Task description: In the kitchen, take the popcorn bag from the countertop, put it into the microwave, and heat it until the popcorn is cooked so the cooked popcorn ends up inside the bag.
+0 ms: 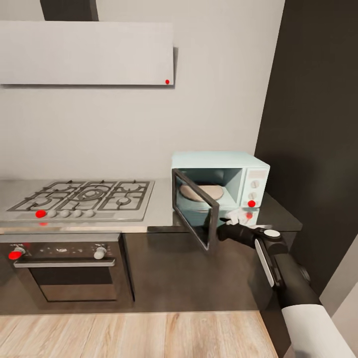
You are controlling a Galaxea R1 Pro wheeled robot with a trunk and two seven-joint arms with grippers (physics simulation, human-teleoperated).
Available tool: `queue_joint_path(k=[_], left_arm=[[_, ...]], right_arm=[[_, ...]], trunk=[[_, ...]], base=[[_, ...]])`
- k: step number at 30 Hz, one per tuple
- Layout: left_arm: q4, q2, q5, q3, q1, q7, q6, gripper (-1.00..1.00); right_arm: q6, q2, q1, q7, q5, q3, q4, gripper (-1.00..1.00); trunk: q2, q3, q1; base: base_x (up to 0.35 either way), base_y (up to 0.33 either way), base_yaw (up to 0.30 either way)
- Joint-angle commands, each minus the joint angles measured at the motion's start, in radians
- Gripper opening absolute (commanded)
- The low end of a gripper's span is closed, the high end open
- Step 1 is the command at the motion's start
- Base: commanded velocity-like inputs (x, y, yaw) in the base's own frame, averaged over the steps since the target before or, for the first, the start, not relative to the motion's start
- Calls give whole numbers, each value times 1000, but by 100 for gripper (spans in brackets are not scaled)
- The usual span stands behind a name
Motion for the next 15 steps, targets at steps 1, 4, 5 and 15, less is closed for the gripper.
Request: queue_joint_path(k=[1,4,5,15], left_arm=[[0,0,8,2,0,0,-3,100],[0,-1,7,2,0,0,-3,100],[0,-1,7,2,0,0,-2,100],[0,-1,8,3,0,1,-1,100]], right_arm=[[3,0,-1,25,9,-1,-1,100],[5,2,-1,66,18,-1,-1,100],[6,3,-1,70,19,-1,-1,100],[31,2,-1,69,21,-2,-3,100]], trunk=[[-1,-1,0],[-1,-1,0],[-1,-1,0],[-1,-1,0]], base=[[0,0,0],[0,0,0],[0,0,0],[-194,184,0]])
